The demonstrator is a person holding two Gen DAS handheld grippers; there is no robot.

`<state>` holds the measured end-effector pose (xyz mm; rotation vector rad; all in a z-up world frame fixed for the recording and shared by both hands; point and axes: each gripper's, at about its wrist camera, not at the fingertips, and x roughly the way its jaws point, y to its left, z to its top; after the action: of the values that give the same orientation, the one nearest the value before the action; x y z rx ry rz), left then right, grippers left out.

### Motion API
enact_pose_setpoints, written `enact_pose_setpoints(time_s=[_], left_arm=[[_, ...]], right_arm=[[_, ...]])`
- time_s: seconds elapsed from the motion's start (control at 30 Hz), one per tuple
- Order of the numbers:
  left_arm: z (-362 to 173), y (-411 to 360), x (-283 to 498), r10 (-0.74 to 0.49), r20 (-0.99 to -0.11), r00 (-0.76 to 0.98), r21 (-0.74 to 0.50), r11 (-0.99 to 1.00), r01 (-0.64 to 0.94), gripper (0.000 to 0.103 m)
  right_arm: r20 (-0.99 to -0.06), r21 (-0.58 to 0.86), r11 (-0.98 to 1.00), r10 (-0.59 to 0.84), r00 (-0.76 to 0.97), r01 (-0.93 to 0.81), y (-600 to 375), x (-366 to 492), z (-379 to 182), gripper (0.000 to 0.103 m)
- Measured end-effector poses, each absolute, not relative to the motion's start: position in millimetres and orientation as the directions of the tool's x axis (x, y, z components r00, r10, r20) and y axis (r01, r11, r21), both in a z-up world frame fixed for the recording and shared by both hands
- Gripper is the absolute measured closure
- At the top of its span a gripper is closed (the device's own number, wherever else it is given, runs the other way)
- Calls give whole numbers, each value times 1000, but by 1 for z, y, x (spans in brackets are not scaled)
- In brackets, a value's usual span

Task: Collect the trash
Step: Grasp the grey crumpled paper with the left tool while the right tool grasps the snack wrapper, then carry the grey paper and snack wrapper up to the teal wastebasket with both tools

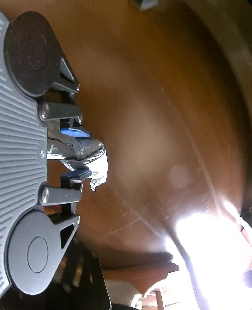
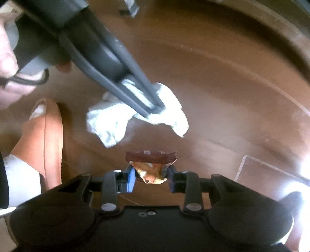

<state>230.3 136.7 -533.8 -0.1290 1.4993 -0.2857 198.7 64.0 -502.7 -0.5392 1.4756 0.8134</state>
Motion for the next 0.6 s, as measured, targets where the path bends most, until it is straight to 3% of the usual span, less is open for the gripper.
enact_pose_setpoints(time_s=[0.37, 0.6], left_arm=[[-412, 142, 219, -268, -944, 192, -241, 958, 153, 69], [-314, 133, 217, -203, -931, 305, -145, 969, 200, 69]], right_arm=[[-962, 37, 678, 223, 156, -734, 54, 212, -376, 73], [-913, 26, 741, 291, 286, -671, 15, 217, -284, 73]])
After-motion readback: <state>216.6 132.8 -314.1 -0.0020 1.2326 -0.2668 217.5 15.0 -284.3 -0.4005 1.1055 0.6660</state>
